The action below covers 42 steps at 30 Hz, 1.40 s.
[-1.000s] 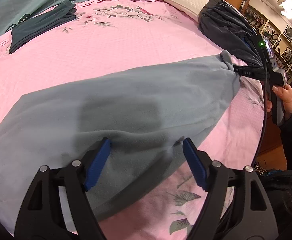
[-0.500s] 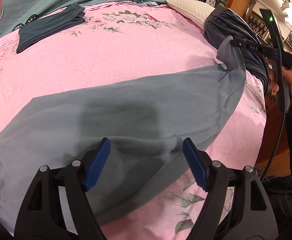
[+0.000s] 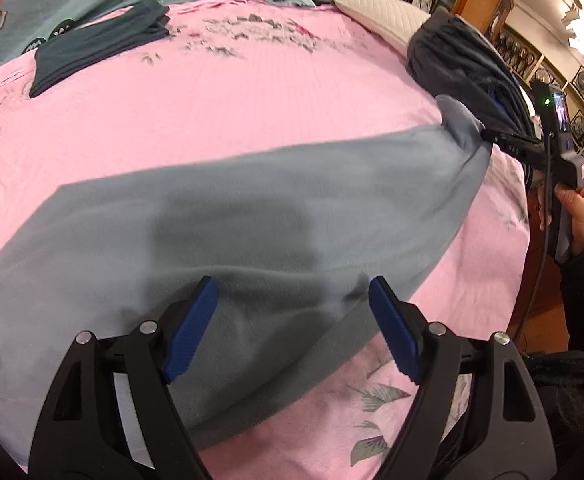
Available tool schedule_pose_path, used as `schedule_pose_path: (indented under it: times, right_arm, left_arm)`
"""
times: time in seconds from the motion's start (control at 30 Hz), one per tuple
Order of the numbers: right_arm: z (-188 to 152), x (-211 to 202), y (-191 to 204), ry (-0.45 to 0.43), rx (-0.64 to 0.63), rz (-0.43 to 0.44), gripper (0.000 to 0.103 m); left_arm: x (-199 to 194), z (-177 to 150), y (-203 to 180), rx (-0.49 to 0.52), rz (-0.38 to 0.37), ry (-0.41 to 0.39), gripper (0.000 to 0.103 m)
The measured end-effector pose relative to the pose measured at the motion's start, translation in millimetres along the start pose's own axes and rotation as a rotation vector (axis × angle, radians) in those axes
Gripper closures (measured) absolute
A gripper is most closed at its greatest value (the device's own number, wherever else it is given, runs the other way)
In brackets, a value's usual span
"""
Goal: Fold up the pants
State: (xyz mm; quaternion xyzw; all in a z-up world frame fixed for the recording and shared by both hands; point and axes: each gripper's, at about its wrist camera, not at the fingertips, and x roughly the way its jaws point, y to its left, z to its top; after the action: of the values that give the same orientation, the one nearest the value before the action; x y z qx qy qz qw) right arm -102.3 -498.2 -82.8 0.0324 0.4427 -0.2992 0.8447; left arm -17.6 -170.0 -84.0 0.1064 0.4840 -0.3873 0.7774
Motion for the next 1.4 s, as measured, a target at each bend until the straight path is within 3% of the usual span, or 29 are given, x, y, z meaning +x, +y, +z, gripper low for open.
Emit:
schedule_pose_path:
  times: [0.23, 0.33, 0.4, 0.43, 0.5, 0.63, 0.7, 0.8, 1.0, 1.13, 1.3, 1.4]
  right_arm:
    - [-12.4, 14.4, -3.3, 0.055, 0.030, -0.032, 0.099]
    - [-15.7, 5.0, -2.9, 0.047, 0.008, -0.077, 0.072]
    - [-17.2, -12.5, -4.7, 0.003, 0.023, -0.072, 0.069]
    - [-17.2, -22.9, -6.4, -0.010, 0.044, -0.031, 0.069]
    - [-15.7, -47.5, 0.1, -0.038, 0.071, 0.155, 0.067]
    - [-22.8, -87.6, 53.9, -0.099, -0.084, 0.454, 0.067]
    - [-36.1, -102.6, 89.6, -0.156, -0.208, 0.565, 0.067]
    - [-54.6, -109.1, 136.6, -0.171, -0.348, 0.650, 0.067]
    - [-73.8, -120.8, 191.9, -0.186, -0.527, 0.655, 0.068]
    - [-76.3, -122.3, 199.1, -0.186, -0.581, 0.642, 0.068]
    - [-81.0, -123.8, 205.3, -0.180, -0.653, 0.623, 0.068]
    - [-81.8, -121.5, 212.8, -0.178, -0.688, 0.608, 0.068]
  left_arm:
    - [-2.4, -11.8, -4.1, 0.041, 0.058, 0.034, 0.023]
    - [-8.5, -22.1, -4.0, 0.071, 0.078, 0.045, 0.023]
    - [-13.8, -30.0, -6.7, 0.100, 0.090, 0.057, 0.023]
    - [-16.1, -33.1, -7.5, 0.114, 0.094, 0.061, 0.023]
    - [-20.5, -39.3, -11.2, 0.147, 0.111, 0.065, 0.023]
    - [-29.3, -47.8, -6.9, 0.152, 0.188, 0.042, 0.024]
    - [-34.1, -48.3, 3.1, 0.104, 0.195, 0.027, 0.024]
    - [-38.8, -50.0, 15.9, 0.056, 0.230, 0.010, 0.025]
    - [-36.2, -55.6, 14.0, 0.073, 0.246, 0.013, 0.032]
    - [-32.6, -52.4, 7.7, 0.098, 0.256, 0.002, 0.033]
    - [-30.7, -49.9, -0.5, 0.136, 0.255, 0.007, 0.048]
    - [-30.7, -50.1, -1.8, 0.148, 0.253, 0.007, 0.051]
